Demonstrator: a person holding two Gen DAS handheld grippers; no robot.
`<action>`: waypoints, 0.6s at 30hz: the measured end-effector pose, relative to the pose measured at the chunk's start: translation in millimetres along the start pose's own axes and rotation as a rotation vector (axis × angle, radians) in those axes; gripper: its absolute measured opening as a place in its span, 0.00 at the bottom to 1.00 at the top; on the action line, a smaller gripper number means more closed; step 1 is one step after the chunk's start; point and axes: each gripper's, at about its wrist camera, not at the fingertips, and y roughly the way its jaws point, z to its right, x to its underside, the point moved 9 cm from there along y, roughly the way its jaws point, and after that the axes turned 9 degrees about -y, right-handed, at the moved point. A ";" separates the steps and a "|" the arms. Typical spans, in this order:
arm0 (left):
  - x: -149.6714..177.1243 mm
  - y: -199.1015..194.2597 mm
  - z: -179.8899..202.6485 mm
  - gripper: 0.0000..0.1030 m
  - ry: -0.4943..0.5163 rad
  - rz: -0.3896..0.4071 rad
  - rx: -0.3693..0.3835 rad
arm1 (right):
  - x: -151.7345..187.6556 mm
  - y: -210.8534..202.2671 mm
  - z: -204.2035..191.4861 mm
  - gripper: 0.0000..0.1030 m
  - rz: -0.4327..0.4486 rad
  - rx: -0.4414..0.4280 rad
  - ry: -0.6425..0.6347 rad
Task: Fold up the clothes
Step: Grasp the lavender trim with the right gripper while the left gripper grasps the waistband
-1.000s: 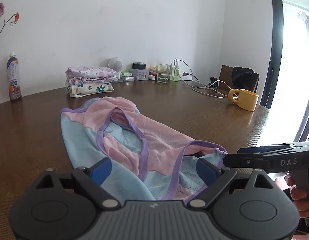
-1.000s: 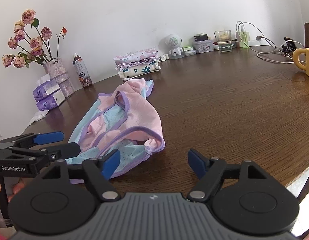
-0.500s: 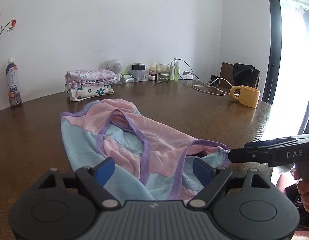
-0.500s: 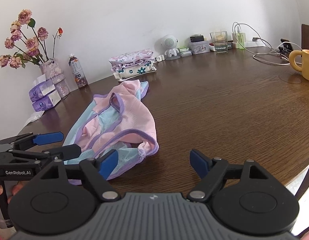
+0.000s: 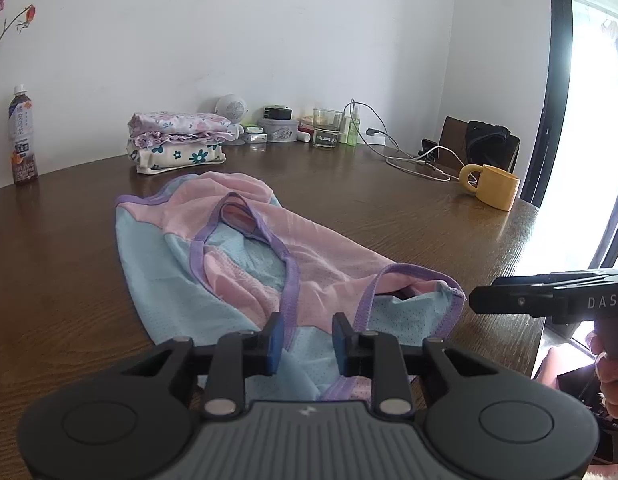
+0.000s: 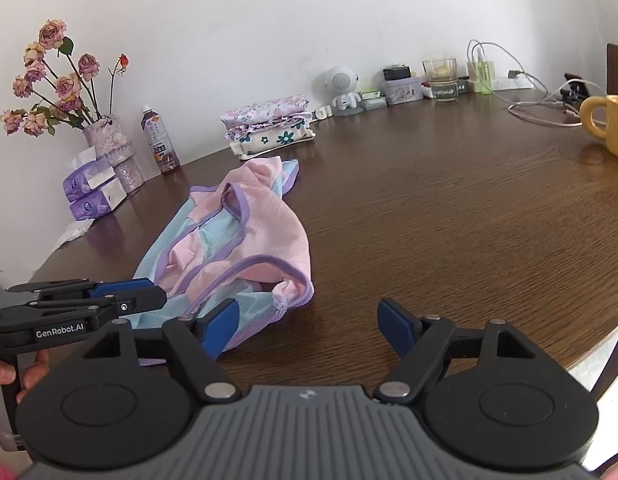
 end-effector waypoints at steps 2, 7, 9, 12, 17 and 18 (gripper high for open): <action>-0.5 -1.4 0.8 0.23 -0.002 0.001 0.009 | -1.9 2.6 -0.9 0.71 0.000 -0.012 0.008; -1.9 -5.3 17.5 0.31 0.038 -0.002 0.068 | -2.4 19.0 -3.4 0.52 -0.042 -0.019 0.024; -1.9 -3.9 27.0 0.37 0.083 0.000 0.071 | -0.8 26.8 -5.0 0.46 -0.059 -0.006 0.019; 0.8 4.1 34.6 0.44 0.129 -0.018 0.061 | -2.2 29.8 -10.1 0.19 -0.064 0.001 -0.006; 8.7 24.7 34.2 0.42 0.148 -0.090 0.039 | -6.6 20.9 -19.7 0.09 -0.025 -0.007 -0.057; 9.6 27.6 32.9 0.37 0.137 -0.104 0.042 | -8.7 17.6 -20.9 0.09 -0.010 -0.007 -0.067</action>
